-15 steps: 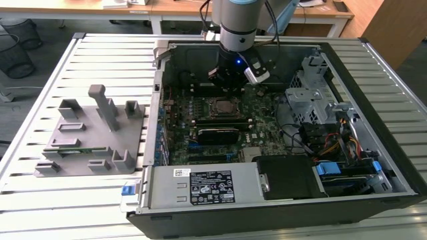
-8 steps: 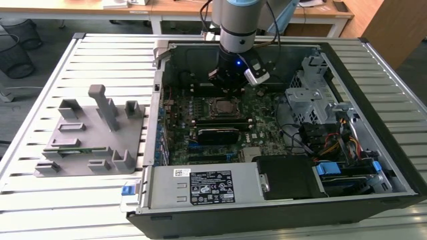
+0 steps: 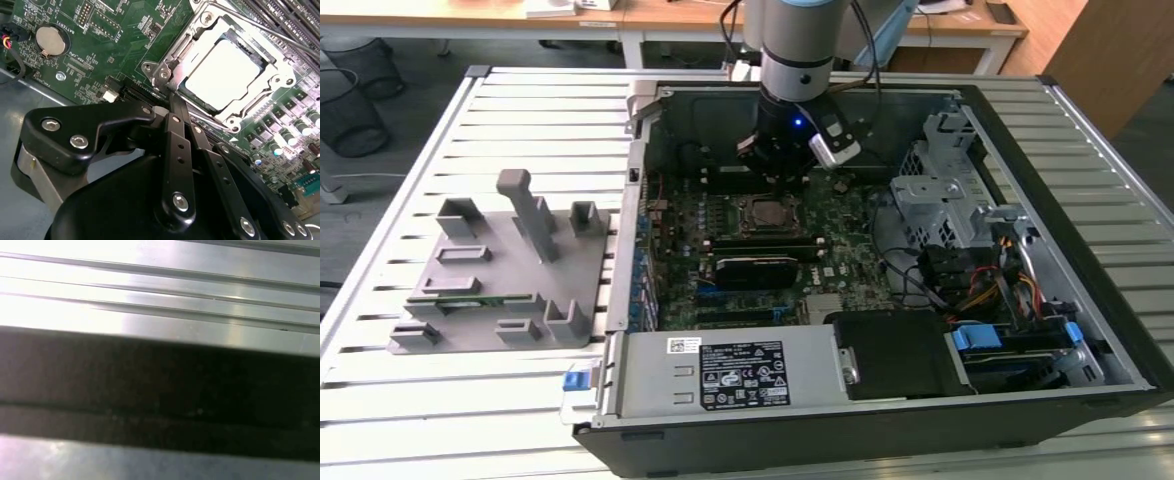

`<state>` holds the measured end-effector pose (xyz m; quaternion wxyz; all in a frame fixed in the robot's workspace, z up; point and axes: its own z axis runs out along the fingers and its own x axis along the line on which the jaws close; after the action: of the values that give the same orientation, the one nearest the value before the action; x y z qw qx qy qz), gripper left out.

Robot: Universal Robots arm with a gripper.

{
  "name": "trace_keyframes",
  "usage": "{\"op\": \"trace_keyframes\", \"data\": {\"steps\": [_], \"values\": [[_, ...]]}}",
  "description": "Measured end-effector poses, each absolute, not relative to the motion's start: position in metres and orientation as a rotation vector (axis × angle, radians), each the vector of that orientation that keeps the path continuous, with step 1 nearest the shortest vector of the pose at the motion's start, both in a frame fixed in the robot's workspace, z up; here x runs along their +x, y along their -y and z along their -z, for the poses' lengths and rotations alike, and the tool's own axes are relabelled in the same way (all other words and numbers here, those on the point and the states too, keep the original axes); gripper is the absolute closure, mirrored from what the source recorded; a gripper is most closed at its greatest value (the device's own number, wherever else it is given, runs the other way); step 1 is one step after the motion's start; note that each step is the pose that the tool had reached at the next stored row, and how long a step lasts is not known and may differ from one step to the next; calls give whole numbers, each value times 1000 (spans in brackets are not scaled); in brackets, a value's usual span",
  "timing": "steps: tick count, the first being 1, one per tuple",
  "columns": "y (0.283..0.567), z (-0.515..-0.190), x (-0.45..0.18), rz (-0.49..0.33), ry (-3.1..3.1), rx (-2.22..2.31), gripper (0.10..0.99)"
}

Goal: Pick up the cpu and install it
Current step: 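Install the first cpu locking lever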

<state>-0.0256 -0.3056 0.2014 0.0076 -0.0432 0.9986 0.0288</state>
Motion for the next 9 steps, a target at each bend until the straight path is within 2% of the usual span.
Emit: {"op": "trace_keyframes", "data": {"steps": [9], "values": [[306, -198, -26, -59, -3124, -135, 980]]}}
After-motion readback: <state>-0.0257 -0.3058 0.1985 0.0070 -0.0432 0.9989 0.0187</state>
